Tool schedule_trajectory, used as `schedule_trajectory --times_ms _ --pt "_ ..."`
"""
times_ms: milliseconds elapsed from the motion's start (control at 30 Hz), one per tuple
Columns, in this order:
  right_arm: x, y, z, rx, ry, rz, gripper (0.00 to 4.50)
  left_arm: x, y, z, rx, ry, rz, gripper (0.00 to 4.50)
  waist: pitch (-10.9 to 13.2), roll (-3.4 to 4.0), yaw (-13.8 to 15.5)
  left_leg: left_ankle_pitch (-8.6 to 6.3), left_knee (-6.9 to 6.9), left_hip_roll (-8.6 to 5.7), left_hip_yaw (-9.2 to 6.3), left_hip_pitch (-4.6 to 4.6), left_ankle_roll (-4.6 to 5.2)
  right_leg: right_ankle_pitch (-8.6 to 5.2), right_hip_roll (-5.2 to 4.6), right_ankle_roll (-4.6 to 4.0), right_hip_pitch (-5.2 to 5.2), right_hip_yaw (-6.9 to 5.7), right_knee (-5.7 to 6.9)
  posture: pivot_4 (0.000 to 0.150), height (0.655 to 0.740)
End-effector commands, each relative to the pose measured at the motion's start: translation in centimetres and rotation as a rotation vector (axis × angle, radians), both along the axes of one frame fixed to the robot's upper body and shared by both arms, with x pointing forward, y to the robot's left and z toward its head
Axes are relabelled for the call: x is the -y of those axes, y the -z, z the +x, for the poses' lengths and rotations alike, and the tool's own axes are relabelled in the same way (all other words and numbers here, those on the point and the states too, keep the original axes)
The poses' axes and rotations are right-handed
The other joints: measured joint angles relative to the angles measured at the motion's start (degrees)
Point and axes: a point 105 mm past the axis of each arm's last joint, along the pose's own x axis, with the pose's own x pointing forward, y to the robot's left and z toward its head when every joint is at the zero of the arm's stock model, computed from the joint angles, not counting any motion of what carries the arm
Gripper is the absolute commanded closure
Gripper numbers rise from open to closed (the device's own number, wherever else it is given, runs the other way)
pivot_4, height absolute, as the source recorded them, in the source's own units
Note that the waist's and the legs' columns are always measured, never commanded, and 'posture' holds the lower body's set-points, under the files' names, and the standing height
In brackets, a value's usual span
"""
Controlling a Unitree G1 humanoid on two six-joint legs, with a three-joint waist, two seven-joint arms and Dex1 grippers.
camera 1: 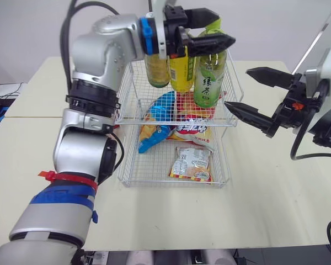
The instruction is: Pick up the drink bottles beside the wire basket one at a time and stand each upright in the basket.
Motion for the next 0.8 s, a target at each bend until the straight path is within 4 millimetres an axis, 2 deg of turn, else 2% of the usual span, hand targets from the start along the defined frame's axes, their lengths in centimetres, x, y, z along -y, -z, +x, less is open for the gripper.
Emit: schedule_trajectory --times_ms 33,100,167,267,400,533,733,800 --pt "-0.9 -1.1 -0.8 0.037 -0.078 -0.002 0.0 -2.8 -2.2 -1.7 0.056 -0.027 -0.068 0.03 0.0 0.04 -0.2 0.0 0.0 0.02 0.03 0.02 0.0 0.0 0.01 0.0 0.0 0.03 0.0 0.15 0.74" --pt "-1.4 -1.1 -0.8 0.028 -0.117 -0.005 0.0 -4.4 -2.1 -1.8 0.062 -0.076 -0.08 0.03 0.0 0.07 -0.1 0.0 0.0 0.05 -0.01 0.05 -0.01 0.0 0.03 0.0 0.02 0.0 0.02 0.15 0.74" --pt "-2.7 -1.0 -0.9 0.011 -0.197 -0.018 0.0 -7.4 -1.7 -1.5 0.074 -0.202 -0.093 0.03 0.0 0.08 -0.1 0.01 0.02 0.05 -0.05 0.08 -0.02 0.0 0.03 0.0 0.07 -0.03 0.03 0.15 0.74" --pt "-4.0 -1.0 -0.8 -0.01 -0.291 -0.03 0.0 -10.9 -1.3 -1.3 0.082 -0.367 -0.12 0.03 0.0 0.12 -0.3 0.02 0.04 0.07 -0.02 0.13 -0.03 0.0 0.02 -0.01 0.07 0.01 0.09 0.15 0.74" --pt "-5.4 -0.8 -0.6 -0.025 -0.389 -0.049 0.0 -14.1 -0.9 -2.1 0.106 -0.506 -0.135 0.03 0.0 0.11 0.1 0.02 0.05 0.07 -0.06 0.09 -0.04 0.01 0.01 -0.01 0.06 -0.04 0.08 0.15 0.74" --pt "-7.4 -0.8 0.1 -0.028 -0.528 -0.042 0.0 -19.9 0.7 -5.1 0.098 -0.755 -0.12 0.03 0.0 0.11 -0.3 0.02 0.03 0.06 0.02 0.1 -0.04 0.0 -0.07 -0.01 0.05 0.04 0.03 0.15 0.74" --pt "-9.0 -0.2 1.1 -0.025 -0.636 -0.05 0.0 -25.3 5.0 -9.9 0.004 -0.998 -0.105 0.03 0.0 0.1 -0.2 0.03 0.05 0.12 -0.08 0.1 -0.05 0.0 -0.05 -0.01 0.07 -0.08 0.09 0.15 0.74" --pt "-9.2 -0.2 1.3 -0.022 -0.655 -0.05 0.0 -26.1 6.4 -11.2 -0.034 -1.041 -0.093 0.03 0.0 0.09 0.0 0.03 0.06 0.11 -0.07 0.12 -0.06 0.01 -0.09 -0.01 0.09 -0.08 0.09 0.15 0.74"
